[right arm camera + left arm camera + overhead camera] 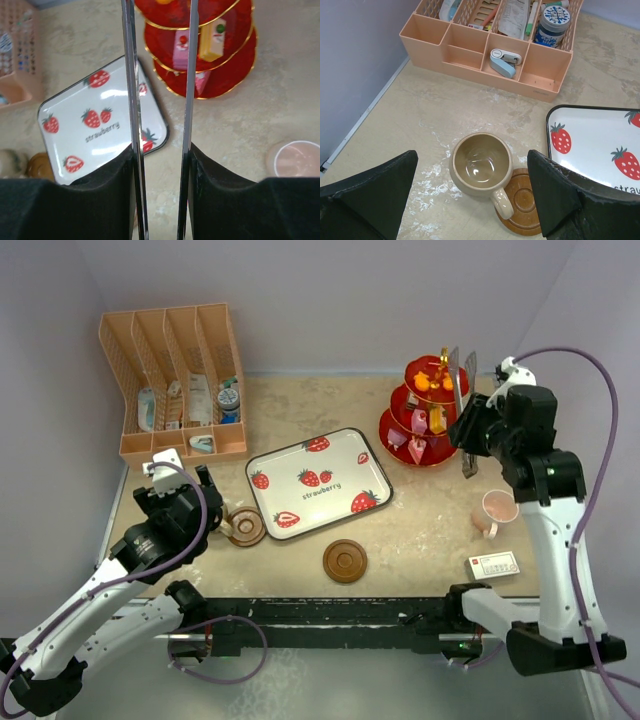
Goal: Serve the afternoon tea
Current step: Place the desert on the desert table, then place the clamp on the tray.
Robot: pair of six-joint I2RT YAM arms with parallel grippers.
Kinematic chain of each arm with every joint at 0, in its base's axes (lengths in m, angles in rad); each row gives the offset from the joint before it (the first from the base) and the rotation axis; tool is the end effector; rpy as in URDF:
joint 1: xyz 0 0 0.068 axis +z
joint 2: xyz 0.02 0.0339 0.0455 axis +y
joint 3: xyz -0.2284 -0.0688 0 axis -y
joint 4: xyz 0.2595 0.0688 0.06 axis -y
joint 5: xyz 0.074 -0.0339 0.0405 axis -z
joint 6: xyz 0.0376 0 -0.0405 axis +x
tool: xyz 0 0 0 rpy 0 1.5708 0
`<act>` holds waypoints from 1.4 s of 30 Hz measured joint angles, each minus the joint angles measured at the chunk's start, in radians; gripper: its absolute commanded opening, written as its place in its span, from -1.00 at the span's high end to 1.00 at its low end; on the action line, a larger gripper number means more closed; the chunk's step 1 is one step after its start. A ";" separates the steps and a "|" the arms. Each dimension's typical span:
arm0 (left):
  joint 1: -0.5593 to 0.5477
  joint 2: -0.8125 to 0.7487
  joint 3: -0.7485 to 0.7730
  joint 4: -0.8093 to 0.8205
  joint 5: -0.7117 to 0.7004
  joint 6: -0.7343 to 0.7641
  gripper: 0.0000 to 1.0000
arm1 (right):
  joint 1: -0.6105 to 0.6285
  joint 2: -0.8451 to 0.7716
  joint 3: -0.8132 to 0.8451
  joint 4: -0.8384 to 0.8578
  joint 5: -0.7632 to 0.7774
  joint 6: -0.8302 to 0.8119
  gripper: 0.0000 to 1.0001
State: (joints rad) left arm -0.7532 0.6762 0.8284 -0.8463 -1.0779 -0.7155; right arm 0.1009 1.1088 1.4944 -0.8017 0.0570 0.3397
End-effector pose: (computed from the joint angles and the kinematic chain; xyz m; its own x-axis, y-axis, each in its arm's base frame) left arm 0.1392 -0.0851 0.2964 -0.2405 -0.2000 -0.9498 -0.4347 0.8971 -0.0789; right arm 0.2371 0.0219 0.4261 -0.3954 0.2943 -0.8701 0.0881 0.9551 0.2831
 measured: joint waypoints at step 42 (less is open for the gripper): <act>0.000 0.029 0.000 0.014 0.013 0.002 -0.75 | 0.645 0.468 -0.454 0.524 0.153 0.687 0.23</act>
State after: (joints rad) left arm -0.7528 0.7052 0.8284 -0.8318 -1.0649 -0.7132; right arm 0.7456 1.5772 1.0405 -0.2775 0.2100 1.0267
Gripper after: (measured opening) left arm 0.878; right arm 0.380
